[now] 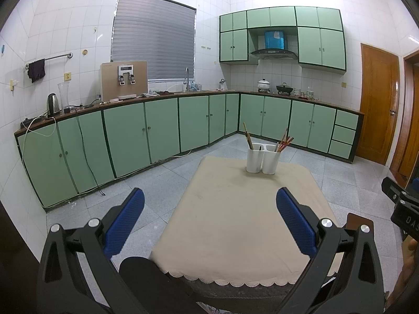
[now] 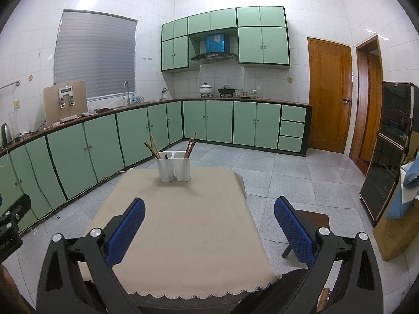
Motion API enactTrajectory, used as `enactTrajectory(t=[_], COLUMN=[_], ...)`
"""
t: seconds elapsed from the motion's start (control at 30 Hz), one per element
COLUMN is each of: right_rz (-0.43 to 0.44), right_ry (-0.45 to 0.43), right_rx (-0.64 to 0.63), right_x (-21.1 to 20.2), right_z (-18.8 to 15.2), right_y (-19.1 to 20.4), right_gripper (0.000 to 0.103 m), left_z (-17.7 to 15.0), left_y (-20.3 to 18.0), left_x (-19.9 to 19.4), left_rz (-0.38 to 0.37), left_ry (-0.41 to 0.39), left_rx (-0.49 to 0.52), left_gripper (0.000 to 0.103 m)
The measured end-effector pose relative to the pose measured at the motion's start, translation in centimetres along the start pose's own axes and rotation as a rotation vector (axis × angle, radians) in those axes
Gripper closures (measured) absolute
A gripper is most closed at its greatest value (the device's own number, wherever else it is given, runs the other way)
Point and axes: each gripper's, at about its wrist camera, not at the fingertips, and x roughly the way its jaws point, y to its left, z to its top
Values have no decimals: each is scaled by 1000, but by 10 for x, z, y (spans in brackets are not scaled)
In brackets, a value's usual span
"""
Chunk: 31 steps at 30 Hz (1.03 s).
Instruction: Organize utensils
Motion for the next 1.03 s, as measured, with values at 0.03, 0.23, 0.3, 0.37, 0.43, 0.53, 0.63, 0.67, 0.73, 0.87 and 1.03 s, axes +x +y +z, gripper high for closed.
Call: enactTrajectory(t=[0.03,0.23,0.3,0.37,0.43,0.53,0.63,0.67,0.73,0.87,1.03], right_rz=[0,1,1,2,2,4,4,4,5,6,5], right_ry=[-1,-4,-5,-5,-6,-7,-7,-7,-8,-8,-12], right_rx=[0,-1,-2,-3,-4,-5,-4,-5,-5,-6,-6], right_x=[-1,-2,-2,-2,-2,-2,-2,-2,-1,0,2], right_z=[1,4,4,5,6,8,7,8,8,9,9], right_y=[0,1,2,3,3,3,2,3,3,2,1], right_gripper=[6,6,6,6,6,6,6,6,6,6,6], left_z=[0,0,1,0,1,2,4,4,4,5,7], left_y=[0,0,0,-1,-1,0,0,0,1,1,3], left_x=[0,0,0,-1,-1,-2,-2,-2,-2,-2,-3], left_rz=[1,-1,0,1,1,3,3,3,2,5,10], left_ry=[0,0,-1,-2,-3,-5,-6,-6,-7,-11,-18], left_rx=[1,0,-1,0,0,-1,-2,-1,0,-2,-5], left_gripper=[5,5,5,5,5,5,5,5,5,5,5])
